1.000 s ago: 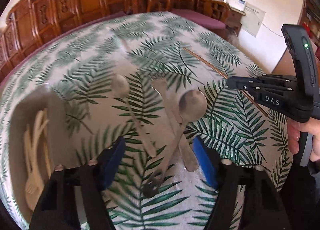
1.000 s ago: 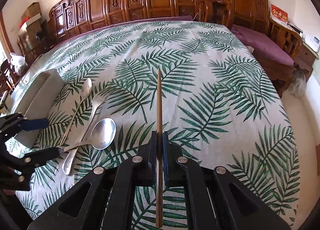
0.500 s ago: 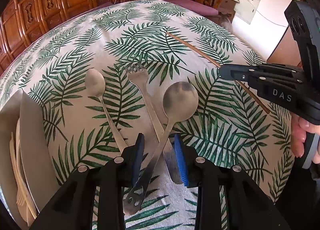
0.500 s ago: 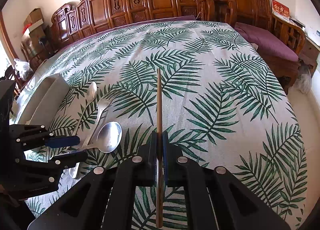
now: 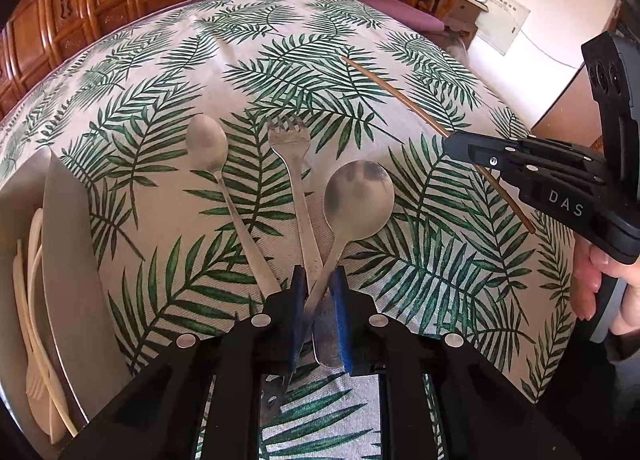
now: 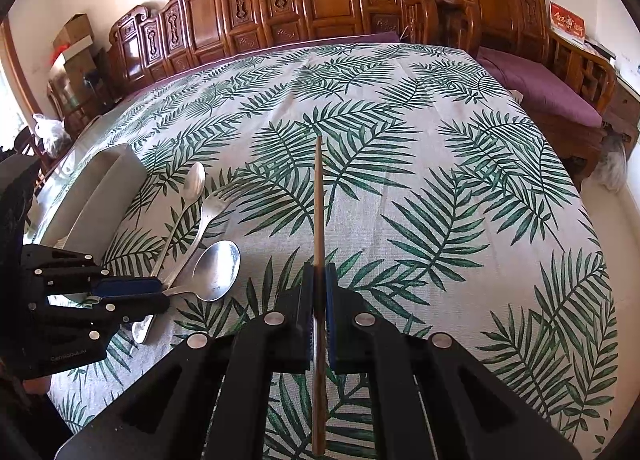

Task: Organize utensils
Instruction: 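Grasp a metal spoon by its handle with the left tool, then lift the metal spoon and carry it toward the tray with the left tool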

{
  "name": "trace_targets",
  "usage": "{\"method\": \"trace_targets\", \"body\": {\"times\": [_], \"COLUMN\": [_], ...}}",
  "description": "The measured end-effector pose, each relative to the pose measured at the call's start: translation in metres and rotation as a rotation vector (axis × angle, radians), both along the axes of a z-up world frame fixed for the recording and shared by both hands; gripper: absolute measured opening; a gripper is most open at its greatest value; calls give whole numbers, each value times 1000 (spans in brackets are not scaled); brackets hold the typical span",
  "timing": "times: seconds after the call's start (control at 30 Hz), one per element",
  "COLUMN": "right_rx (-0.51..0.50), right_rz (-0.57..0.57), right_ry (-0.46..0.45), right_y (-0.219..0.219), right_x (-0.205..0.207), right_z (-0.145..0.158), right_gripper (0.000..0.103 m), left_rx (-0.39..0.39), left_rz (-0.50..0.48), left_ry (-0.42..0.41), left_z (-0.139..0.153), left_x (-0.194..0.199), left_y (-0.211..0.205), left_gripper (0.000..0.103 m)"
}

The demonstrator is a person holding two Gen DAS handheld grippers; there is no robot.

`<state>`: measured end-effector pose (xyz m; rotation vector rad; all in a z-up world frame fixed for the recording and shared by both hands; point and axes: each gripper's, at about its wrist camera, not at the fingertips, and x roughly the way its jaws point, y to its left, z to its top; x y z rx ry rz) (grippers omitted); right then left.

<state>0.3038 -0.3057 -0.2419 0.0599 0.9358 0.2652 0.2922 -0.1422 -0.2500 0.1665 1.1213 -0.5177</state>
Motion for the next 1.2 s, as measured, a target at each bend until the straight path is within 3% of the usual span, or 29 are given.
{"method": "trace_targets", "body": {"times": [0.47,0.6,0.67,0.83,1.2], "right_rx": [-5,-6,-5,-1,14], "right_rz": [13,13,13,10,3], "right_ry": [1,0,-1,-5,-11], "right_y": [5,5,5,3,-2], "right_x": [0,0,0,-1,2], "right_z": [-1,-1,-1,0,3], "right_gripper": [7,7,7,7,7], "left_rx": [33,77,59,73,118], "left_rz": [4,-10,-24,-85,-117], "left_ry": [-30,-92,-103,-87,-24], "left_z": [3,13,20,18,7], "left_x": [-9,-12,-12,-7,2], "left_y": [4,-1,-4,-21,-27], "left_gripper": [11,12,12,12,12]}}
